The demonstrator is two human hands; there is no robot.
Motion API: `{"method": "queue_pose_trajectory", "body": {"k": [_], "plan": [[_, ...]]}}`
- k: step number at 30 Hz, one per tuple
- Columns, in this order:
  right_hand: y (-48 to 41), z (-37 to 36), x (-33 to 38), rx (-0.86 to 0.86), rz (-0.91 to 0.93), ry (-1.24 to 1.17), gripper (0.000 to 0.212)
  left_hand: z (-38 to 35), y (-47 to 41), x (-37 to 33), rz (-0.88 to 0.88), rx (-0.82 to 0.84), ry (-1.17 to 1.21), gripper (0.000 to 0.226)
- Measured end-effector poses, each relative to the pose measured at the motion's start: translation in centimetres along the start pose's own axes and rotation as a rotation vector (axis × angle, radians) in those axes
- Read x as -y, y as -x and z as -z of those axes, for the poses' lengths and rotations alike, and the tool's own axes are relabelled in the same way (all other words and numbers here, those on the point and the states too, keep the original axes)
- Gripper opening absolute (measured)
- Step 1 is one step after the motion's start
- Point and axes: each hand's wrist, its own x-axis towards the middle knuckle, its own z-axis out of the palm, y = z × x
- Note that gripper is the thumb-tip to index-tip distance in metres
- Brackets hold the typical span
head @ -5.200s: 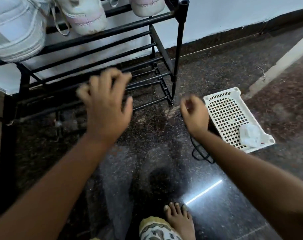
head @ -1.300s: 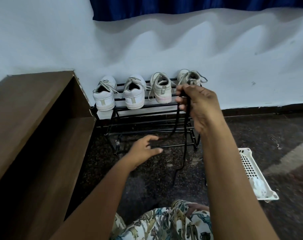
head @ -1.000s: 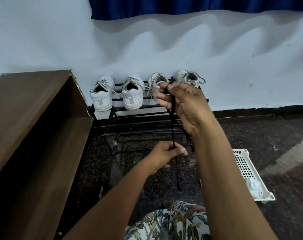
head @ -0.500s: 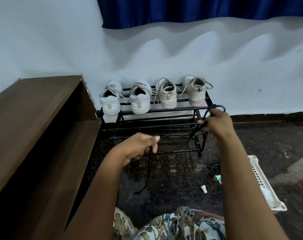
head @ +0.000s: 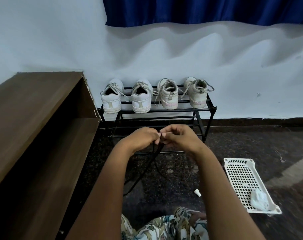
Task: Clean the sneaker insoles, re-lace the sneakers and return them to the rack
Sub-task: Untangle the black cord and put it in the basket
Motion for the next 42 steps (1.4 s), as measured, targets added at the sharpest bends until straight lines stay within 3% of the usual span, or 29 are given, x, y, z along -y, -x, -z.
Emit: {"method": "queue_pose_trajectory", "body": {"k": [7,12,14,16,20,22,26,31,35,42], "plan": [[-0.3,1.3,0.5,-0.627,0.214,0.187,0.015,2.8,1.2,1.7,-0.013,0.02,-0.019,0.03],[-0.1,4.2,-0.2,-1.033,0.056,0.367,0.011,3.7,2.5,2.6,0.017,0.019,0.055,0.029],[0.1,4.3,-0.5,-1.008,-0.021,0.51,0.013,3.7,2.7,2.4,0.0,0.005,0.092,0.03],[0.4,3.3,-0.1,-0.83,0.029,0.508,0.015,3.6,2.6,1.9,-0.038,0.021,0.194,0.031],[1.0,-0.6,2.4,-0.161,0.035,-0.126,0.014,3.0,2.2,0.5,-0.082,0.053,0.379,0.03],[0.9,-2.0,2.8,-0.005,0.094,-0.133,0.013,2.8,2.2,0.2,-0.089,0.033,0.404,0.031],[0.5,-2.2,2.6,-0.104,0.213,-0.035,0.016,2.6,2.2,0.4,-0.027,-0.078,0.36,0.035],[0.6,-1.5,3.3,-0.094,0.275,0.017,0.016,2.6,2.3,1.0,0.019,-0.108,0.333,0.034],[0.4,0.2,3.2,-0.411,0.296,-0.073,0.017,2.5,2.2,1.3,-0.005,-0.087,0.405,0.036],[-0.6,3.3,0.8,-0.926,0.202,0.032,0.01,2.1,2.5,0.8,-0.036,0.109,0.607,0.024]]}}
